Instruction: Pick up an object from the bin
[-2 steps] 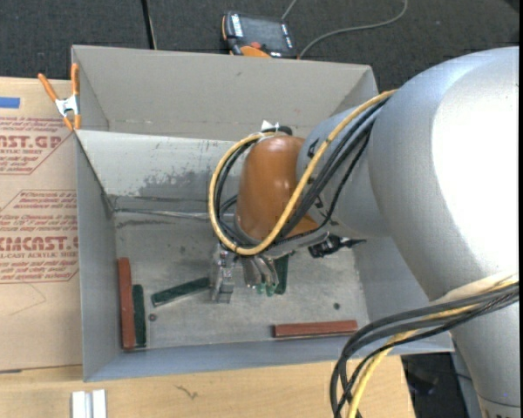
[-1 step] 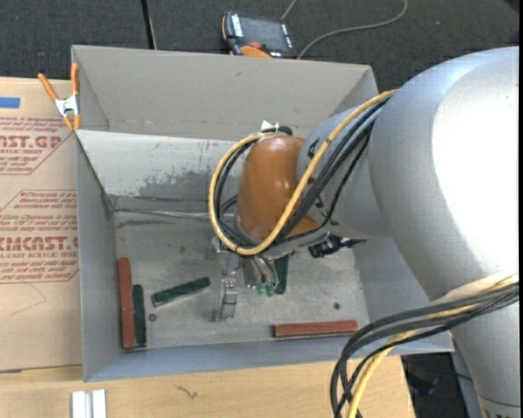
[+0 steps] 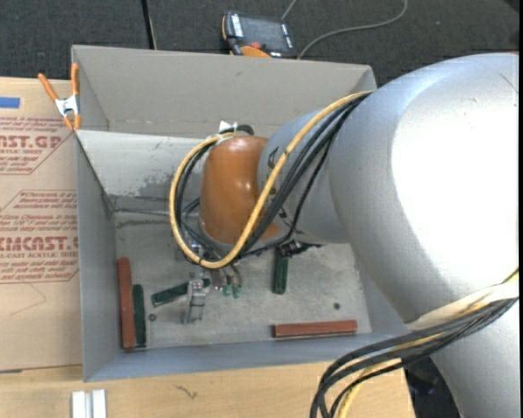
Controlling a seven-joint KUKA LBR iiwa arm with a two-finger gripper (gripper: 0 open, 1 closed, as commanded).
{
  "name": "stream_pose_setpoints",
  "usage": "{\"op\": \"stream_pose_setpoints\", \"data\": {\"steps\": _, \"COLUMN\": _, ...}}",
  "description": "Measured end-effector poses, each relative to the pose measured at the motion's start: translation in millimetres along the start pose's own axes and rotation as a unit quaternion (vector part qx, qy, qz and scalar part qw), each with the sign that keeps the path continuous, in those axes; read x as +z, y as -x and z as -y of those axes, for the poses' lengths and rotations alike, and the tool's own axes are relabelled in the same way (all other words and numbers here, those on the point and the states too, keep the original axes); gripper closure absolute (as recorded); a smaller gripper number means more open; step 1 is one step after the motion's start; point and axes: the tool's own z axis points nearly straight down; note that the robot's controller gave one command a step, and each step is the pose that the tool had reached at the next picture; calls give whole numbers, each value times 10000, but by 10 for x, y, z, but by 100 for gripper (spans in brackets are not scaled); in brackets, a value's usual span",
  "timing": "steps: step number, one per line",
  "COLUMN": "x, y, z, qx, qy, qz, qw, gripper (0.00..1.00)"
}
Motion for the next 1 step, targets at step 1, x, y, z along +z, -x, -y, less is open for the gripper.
{"op": "stream_pose_setpoints", "data": {"steps": 1, "x": -3, "y": 4, "z": 34, "qx": 21, "qy": -14, "qz": -6, "qw": 10000, "gripper": 100}}
